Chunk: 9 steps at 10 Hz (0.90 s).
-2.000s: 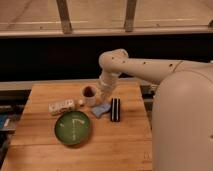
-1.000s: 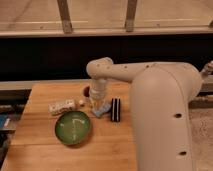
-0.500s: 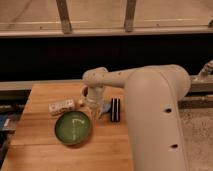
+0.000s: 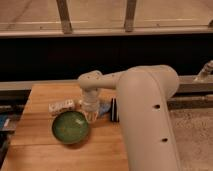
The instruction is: Push the ceramic bowl across the table
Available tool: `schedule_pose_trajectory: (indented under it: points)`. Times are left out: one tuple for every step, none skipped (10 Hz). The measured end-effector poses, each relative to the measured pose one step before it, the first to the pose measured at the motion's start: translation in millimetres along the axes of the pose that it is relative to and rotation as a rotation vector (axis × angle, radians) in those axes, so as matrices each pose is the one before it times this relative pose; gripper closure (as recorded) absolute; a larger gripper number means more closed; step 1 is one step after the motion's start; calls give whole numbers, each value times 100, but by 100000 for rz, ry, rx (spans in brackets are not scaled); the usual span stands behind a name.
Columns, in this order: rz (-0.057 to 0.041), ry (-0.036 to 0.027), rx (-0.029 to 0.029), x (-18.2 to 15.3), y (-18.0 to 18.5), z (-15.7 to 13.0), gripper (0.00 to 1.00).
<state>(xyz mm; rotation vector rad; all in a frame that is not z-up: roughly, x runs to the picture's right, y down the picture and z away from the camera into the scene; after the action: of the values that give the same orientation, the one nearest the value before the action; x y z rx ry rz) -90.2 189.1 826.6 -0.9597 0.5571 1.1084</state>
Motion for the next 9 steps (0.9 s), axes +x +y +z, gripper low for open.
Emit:
schedule_pose_trajectory:
  points:
    - [-296,357,-27,-146,127,146,100]
    - [-134,595,331,-47,-26,271,100]
    - [167,-132,949,82,22,-243,100]
    - [941,-645,925,244,-286,-500,100]
    - [1728,-1180,1276,554,-619,-846,100]
    - [1670,-1251,888,459,-586,-680,100]
    - [1191,-1299,722,410,-374,-766,100]
    - [890,-816,384,235,-314,-397,100]
    - [1248,-265,6,82,-555,7,100]
